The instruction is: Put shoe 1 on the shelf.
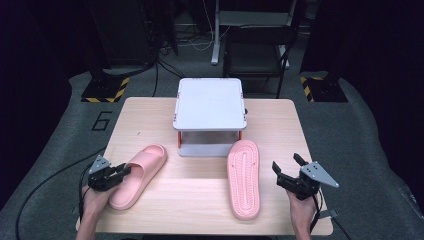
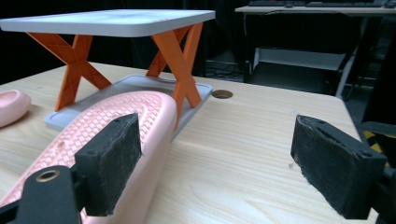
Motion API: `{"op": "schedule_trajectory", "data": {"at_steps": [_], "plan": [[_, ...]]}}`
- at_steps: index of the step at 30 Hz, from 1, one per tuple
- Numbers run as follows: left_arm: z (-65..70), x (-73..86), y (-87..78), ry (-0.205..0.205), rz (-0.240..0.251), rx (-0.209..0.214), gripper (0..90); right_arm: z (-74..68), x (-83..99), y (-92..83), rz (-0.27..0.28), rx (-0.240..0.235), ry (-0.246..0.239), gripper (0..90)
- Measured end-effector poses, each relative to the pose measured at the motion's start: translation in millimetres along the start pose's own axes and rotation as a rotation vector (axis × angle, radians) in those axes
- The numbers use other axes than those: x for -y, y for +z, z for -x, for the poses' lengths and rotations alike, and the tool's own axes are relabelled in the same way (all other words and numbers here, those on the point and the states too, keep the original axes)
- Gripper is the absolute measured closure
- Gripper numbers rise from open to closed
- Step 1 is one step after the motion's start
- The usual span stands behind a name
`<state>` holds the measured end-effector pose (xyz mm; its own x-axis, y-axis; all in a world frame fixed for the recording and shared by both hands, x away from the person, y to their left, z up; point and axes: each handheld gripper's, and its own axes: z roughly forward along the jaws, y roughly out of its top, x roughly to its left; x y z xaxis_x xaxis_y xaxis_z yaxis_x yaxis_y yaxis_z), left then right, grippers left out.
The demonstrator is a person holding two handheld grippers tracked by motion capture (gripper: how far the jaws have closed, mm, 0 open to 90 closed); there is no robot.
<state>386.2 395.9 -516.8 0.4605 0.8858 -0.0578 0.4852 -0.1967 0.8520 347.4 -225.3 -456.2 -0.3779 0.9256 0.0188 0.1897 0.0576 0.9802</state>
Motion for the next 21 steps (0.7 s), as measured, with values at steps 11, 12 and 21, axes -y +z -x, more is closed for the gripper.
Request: {"op": "schedule_trajectory", "data": {"at_steps": [11, 12, 21], "plan": [[17.4, -4.8, -5.0, 0.012, 0.015, -0.005, 82.5, -6.1, -39.1, 25.8, -0.005, -0.091, -0.001, 19.2], [17.4, -4.8, -5.0, 0.012, 0.015, -0.005, 82.5, -6.1, -39.1, 25.8, -0.005, -0.091, -0.001, 19.2], [49.8, -21.8, -5.6, 0.033, 0.025, 0.043, 82.5, -21.0, -89.8, 80.3, -0.057, -0.228, -0.059, 20.8]]}}
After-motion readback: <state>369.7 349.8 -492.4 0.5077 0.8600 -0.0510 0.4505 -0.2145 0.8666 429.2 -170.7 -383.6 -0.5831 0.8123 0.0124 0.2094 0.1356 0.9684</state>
